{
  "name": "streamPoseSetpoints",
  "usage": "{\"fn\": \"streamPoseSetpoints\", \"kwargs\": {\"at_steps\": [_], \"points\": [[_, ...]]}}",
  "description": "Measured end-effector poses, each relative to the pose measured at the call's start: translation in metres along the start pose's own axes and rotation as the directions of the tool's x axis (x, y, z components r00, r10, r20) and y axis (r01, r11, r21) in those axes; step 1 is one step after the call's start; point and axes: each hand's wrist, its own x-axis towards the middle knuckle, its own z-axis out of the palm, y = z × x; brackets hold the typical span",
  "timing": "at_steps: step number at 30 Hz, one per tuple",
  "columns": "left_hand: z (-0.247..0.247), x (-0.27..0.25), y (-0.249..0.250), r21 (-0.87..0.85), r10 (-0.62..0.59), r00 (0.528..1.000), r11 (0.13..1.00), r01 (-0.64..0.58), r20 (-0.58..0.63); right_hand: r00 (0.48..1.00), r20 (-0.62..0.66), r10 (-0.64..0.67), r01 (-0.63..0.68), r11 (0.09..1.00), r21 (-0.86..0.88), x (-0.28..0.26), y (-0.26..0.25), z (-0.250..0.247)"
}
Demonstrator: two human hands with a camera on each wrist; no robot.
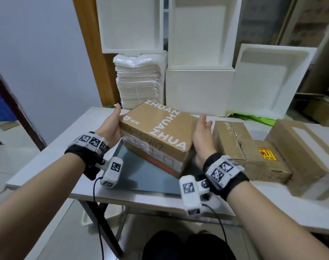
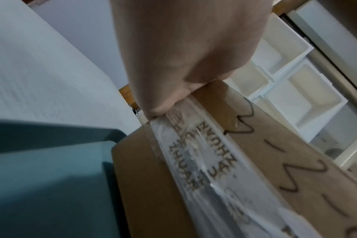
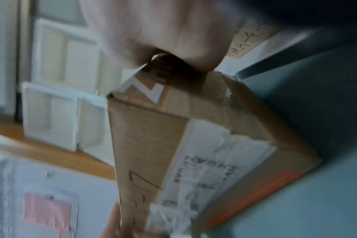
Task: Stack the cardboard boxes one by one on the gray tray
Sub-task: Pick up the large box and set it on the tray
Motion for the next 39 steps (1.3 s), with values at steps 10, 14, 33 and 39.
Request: {"fn": "streamPoseSetpoints", "kwargs": {"at_steps": [10,14,33,39], "points": [[-0.006,-0.035,-0.014,-0.069,0.020,0.992,0.998,-0.012,0.123,0.996,0.067,0.060,-0.053,0.994,-0.097,0.012,-0.042,-0.001],[-0.001,-0.041,-0.033,-0.015,0.025,0.995,1.000,-0.023,0.094,0.997,0.039,0.063,-0.054,0.979,-0.197,0.020,-0.027,-0.008],[0.010,-0.048,-0.046,-0.125,0.026,1.000,0.992,-0.024,0.016,0.968,0.192,0.164,-0.194,0.969,0.155,-0.013,-0.006,-0.022],[0.006,-0.067,-0.045,-0.104,0.021,1.000,0.994,-0.021,-0.002,0.965,0.193,0.180,-0.209,0.967,0.145,-0.032,-0.007,-0.023]]}}
